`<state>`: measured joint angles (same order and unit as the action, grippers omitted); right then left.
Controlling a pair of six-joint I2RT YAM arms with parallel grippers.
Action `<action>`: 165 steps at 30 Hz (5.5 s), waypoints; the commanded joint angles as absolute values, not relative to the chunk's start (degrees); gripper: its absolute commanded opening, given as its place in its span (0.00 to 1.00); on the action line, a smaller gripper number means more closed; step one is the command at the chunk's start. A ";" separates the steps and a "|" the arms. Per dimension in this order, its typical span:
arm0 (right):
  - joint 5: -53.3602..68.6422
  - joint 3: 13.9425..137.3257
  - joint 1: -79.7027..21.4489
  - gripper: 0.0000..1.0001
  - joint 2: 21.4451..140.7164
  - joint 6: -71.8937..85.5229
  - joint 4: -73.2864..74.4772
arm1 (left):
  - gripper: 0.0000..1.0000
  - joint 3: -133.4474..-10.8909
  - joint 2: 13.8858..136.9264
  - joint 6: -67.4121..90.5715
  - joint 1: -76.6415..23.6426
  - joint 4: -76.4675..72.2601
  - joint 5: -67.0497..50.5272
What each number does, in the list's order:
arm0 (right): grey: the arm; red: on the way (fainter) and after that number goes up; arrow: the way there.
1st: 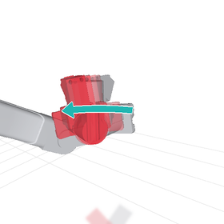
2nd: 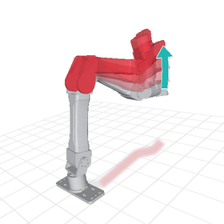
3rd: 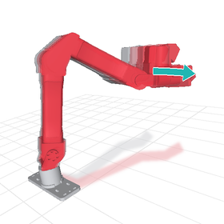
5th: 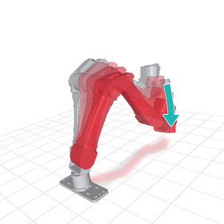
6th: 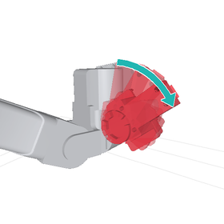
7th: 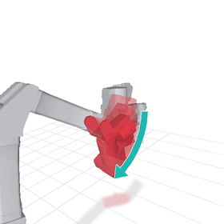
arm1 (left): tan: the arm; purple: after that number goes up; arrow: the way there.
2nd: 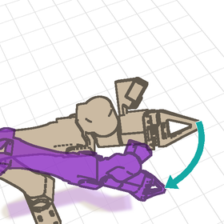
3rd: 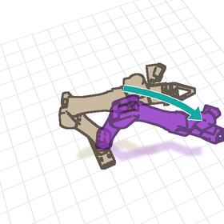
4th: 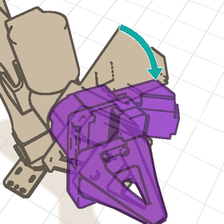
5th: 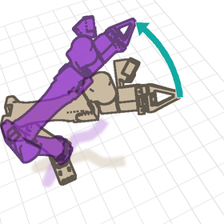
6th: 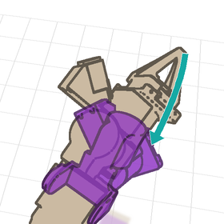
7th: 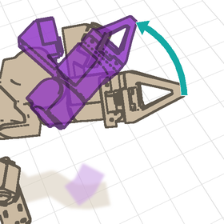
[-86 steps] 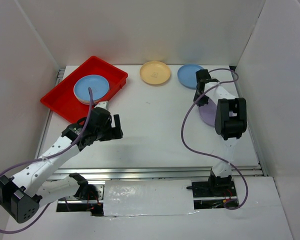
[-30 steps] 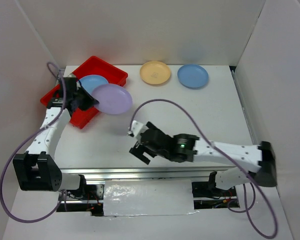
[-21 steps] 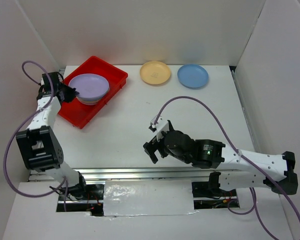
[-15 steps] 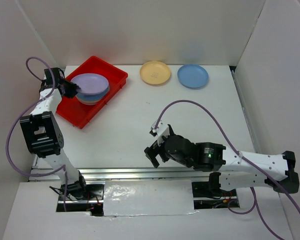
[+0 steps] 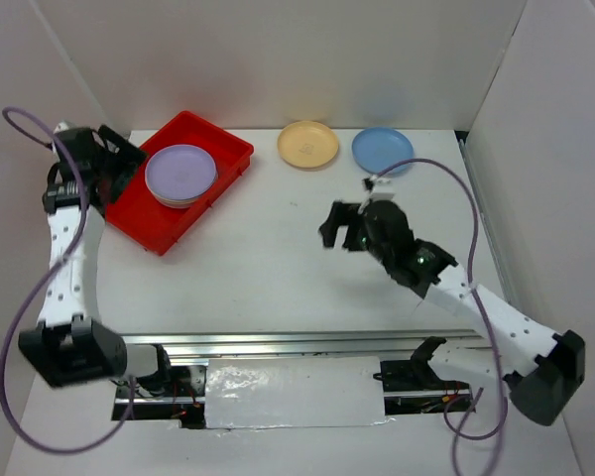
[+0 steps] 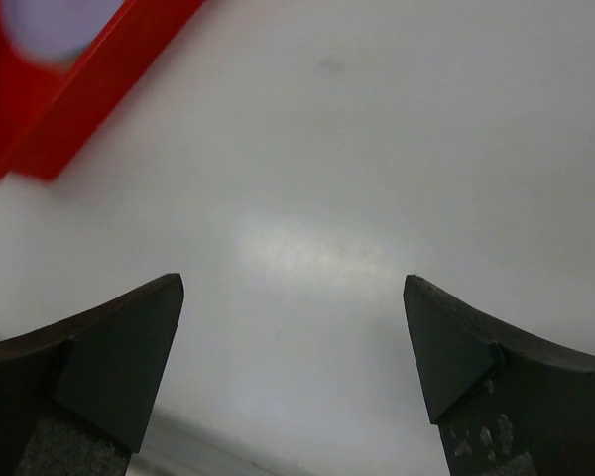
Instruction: Place the plates into the plastic bin on the countertop
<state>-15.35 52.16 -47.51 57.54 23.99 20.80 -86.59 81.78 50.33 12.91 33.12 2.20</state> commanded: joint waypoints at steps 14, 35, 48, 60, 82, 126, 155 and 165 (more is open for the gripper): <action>-7.91 68.17 2.54 1.00 102.28 66.88 -8.90 | 0.99 -52.47 51.95 31.99 -8.87 30.66 -16.18; -7.03 107.92 5.71 0.80 133.94 68.38 19.41 | 0.99 -52.38 53.96 29.45 -1.50 32.25 -16.43; -6.85 112.85 5.54 0.49 138.25 68.73 23.11 | 0.99 -51.94 54.40 28.92 -0.35 32.69 -16.70; -8.69 105.49 5.36 0.00 132.91 70.05 20.75 | 0.99 -52.12 55.54 29.18 -0.09 32.61 -16.44; -5.44 69.08 -32.60 0.00 78.31 40.43 20.46 | 0.98 -83.85 79.89 29.35 -19.07 43.59 4.39; 11.07 49.74 -15.92 1.00 68.26 40.68 3.28 | 0.99 -99.18 88.77 46.59 9.06 45.81 8.88; 6.85 128.05 -9.05 0.79 148.17 63.11 20.74 | 0.99 -56.96 51.50 28.74 -9.23 37.00 -9.85; 6.68 137.37 -9.67 0.55 154.60 62.93 23.82 | 0.99 -54.67 52.03 26.81 -7.47 36.74 -9.41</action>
<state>8.12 134.41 -8.84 153.03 63.24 21.12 -54.94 51.68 28.80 -8.21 38.52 -9.67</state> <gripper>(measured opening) 0.563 0.993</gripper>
